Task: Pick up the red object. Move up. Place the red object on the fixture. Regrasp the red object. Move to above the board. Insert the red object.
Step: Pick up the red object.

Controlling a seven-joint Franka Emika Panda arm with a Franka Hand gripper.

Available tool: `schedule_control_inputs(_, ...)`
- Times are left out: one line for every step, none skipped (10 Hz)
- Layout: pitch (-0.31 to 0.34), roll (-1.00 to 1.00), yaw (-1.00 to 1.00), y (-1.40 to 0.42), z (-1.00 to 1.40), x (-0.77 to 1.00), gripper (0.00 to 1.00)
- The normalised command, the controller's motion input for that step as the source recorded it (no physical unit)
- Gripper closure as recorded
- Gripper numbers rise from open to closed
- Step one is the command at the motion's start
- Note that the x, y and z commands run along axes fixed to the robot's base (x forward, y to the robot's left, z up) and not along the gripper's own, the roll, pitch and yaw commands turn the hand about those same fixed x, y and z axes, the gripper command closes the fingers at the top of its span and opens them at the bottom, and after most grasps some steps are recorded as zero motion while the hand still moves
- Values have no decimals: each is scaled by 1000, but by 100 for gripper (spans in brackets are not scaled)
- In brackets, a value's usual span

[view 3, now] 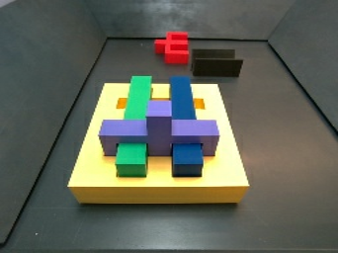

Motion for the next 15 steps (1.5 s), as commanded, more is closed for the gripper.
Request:
schedule_control_inputs(0,-6,0,0,0,0,0)
schedule_control_inputs(6,-24,0,0,-97,26,0)
schedule_control_inputs(53,-93,-20,209,-303,117,0)
schedule_control_inputs(56,-123,-423,277,-451,374,0)
schedule_control_inputs(9,-120,-623,269,-577,300,0)
schedule_control_inputs(14,-109,-663,246,-609,309,0)
schedule_control_inputs(21,-100,-660,260,-620,289,0)
schedule_control_inputs(19,-114,-683,223,-623,291,0)
schedule_control_inputs(6,-171,-731,126,-600,254,0)
schedule_control_inputs(0,-201,-817,0,-431,126,0)
schedule_control_inputs(-74,-196,-863,0,-246,3,0)
schedule_control_inputs(-107,-209,-874,-26,-137,0,0)
schedule_control_inputs(-113,-211,-880,-40,-120,0,0)
schedule_control_inputs(-94,-240,-851,-11,-134,0,0)
schedule_control_inputs(-91,-230,-860,-17,-123,0,0)
